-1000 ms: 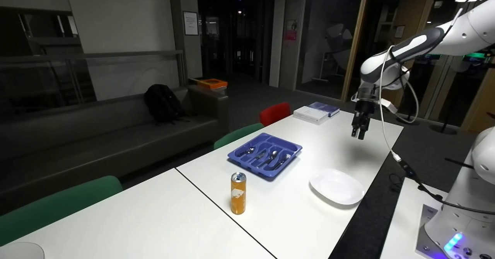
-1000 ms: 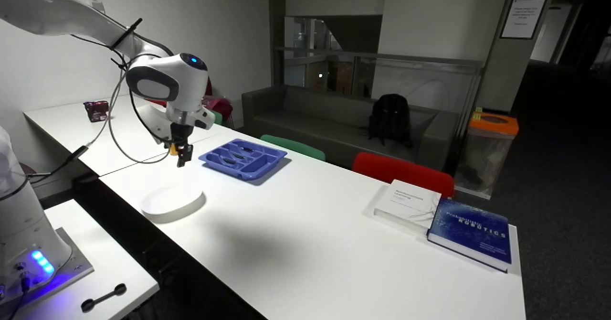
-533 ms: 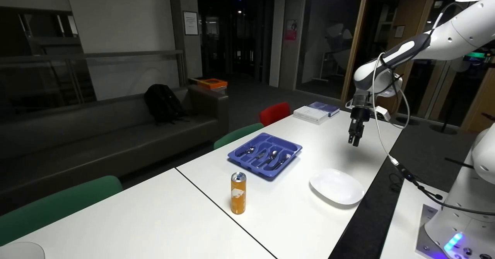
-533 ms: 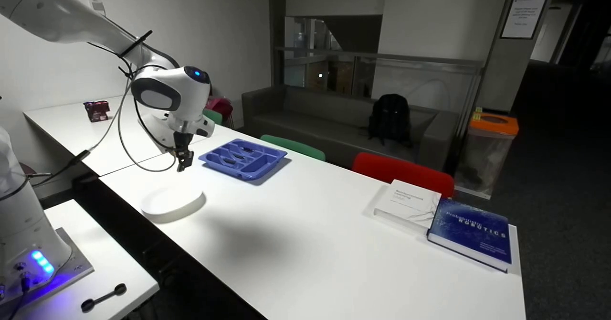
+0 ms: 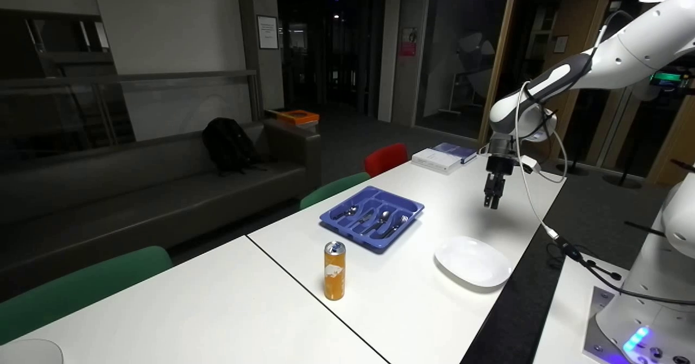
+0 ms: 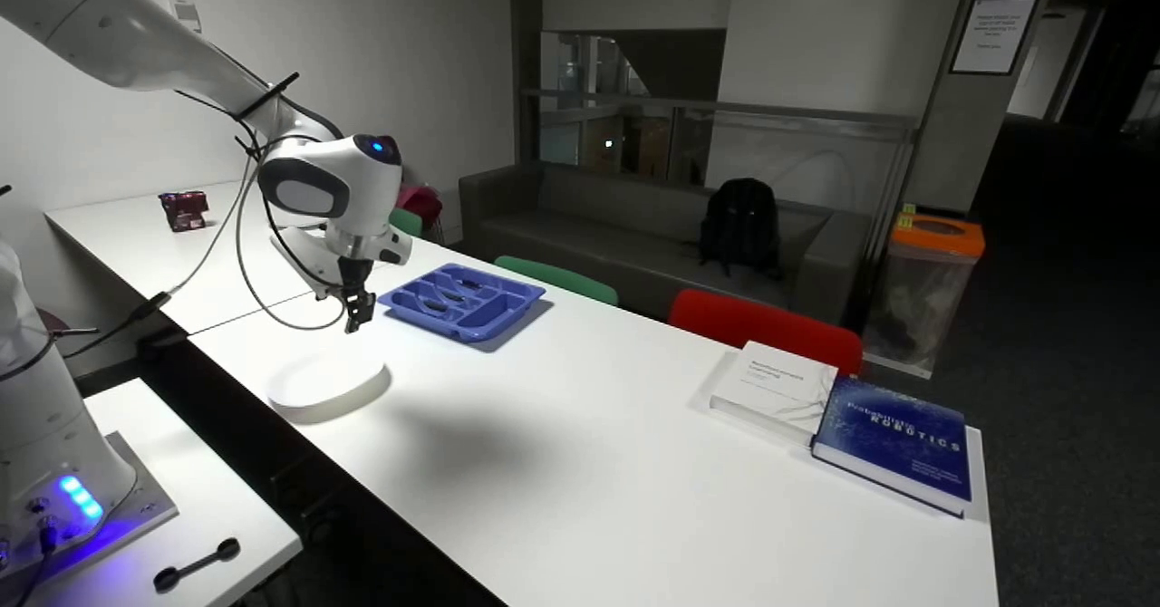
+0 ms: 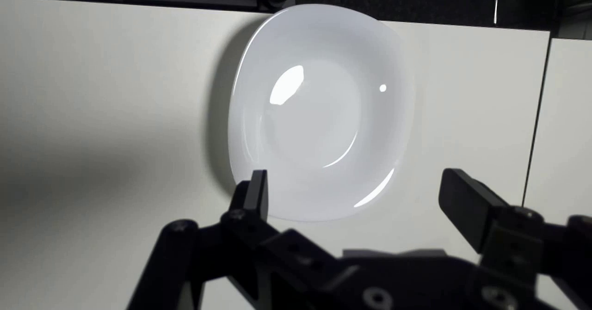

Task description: Move the white plate to the right, remove one silver spoon from the blue tray and place it behind the white plate

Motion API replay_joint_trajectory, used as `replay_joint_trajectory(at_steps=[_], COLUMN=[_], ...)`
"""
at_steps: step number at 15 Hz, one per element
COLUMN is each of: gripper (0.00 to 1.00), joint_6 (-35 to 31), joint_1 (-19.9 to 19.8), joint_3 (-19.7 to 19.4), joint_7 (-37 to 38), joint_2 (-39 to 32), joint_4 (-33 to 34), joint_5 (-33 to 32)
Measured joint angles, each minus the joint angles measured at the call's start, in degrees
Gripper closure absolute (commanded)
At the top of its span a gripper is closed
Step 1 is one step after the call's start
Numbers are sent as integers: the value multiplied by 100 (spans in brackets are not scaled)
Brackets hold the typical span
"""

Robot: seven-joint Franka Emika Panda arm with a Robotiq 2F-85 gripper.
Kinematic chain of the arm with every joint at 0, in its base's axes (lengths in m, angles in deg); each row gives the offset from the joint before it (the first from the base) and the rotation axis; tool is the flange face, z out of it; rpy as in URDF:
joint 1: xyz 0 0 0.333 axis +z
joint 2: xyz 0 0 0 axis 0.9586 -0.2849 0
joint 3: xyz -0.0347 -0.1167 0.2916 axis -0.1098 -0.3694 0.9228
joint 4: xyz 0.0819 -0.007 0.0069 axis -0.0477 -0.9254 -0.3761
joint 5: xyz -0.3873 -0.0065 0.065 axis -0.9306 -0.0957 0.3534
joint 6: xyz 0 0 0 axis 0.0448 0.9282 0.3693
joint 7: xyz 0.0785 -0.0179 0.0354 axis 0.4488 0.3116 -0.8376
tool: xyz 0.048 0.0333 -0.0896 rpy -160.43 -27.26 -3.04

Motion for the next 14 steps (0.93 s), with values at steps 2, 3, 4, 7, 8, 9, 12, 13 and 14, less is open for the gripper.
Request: replay_joint_trajectory(at_steps=[2, 3, 4, 7, 8, 9, 12, 13, 14], gripper=[0, 0, 0, 0, 0, 0, 0, 0, 0], joint_6=[-136, -212, -291, -448, -451, -432, -439, -439, -439], joint_1=[0, 0, -5, -29, -47, -84, -113, -118, -124], joint_3=[101, 148, 198, 372, 434, 507, 587, 587, 587], joint_7=[-124, -193, -256, -387, -414, -440, -434, -434, -434], joint_2=[-392, -609, -831, -1464, -1652, -1822, -1977, -1969, -1962], joint_4=[104, 183, 274, 629, 765, 897, 966, 965, 965], joint_5=[0, 0, 0, 0, 0, 0, 0, 0, 0])
